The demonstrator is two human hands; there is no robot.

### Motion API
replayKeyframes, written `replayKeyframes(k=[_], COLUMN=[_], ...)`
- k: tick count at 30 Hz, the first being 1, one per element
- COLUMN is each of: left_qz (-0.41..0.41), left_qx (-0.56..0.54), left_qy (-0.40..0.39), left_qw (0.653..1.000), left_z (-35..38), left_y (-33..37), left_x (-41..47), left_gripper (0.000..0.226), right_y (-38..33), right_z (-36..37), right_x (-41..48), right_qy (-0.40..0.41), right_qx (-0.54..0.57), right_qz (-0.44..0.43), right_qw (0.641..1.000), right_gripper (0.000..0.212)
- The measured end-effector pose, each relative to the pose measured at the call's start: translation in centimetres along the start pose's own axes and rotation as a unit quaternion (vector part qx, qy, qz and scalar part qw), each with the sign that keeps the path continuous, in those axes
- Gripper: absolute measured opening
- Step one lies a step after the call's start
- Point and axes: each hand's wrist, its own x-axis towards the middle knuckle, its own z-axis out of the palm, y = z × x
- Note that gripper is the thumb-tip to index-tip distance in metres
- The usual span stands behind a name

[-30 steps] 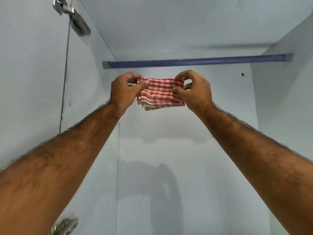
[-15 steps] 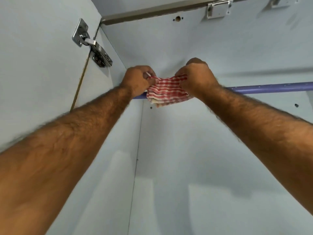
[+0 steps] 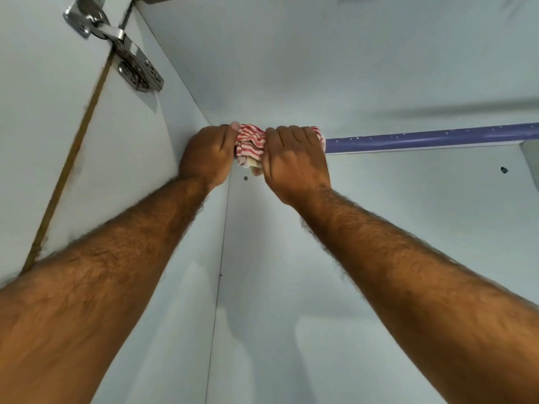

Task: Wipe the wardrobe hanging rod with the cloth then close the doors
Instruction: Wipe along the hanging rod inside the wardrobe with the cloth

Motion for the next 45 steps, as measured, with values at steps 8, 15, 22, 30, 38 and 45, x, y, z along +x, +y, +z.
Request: replayKeyframes(k=[8, 15, 22, 30, 38, 45], left_qz=[0.084, 0.071, 0.061, 0.022, 0.137, 0.126], left_qx=[0.106, 0.125, 0.131, 0.144, 0.02, 0.105], left_qy=[0.021, 0.008, 0.009, -0.03, -0.061, -0.018], left_qw=[0.991, 0.989, 0.989, 0.989, 0.988, 0.986], left_z=[0.8, 0.8, 0.9, 1.2, 5.8, 9.4], left_y=[-0.8, -0.8, -0.9, -0.9, 13.4, 15.0], left_x=[-1.0, -1.1, -1.0, -0.6, -2.4, -3.6], left_gripper=[0.051, 0.062, 0.069, 0.06, 0.048, 0.044], right_y=[1.9, 7.1, 14.0, 19.9, 19.5, 20.5], right_z=[1.2, 0.1, -1.3, -2.4, -2.4, -2.3], right_x=[0.2, -1.4, -3.7, -5.8, -5.9, -6.1], right_qy=[0.044, 0.051, 0.072, 0.085, 0.079, 0.097], right_qx=[-0.045, -0.067, -0.086, -0.093, -0.088, -0.091], right_qz=[-0.037, -0.044, -0.046, -0.019, -0.011, -0.025], right_qw=[0.997, 0.995, 0.993, 0.992, 0.993, 0.991], right_gripper=[0.047, 0.046, 0.044, 0.041, 0.043, 0.045])
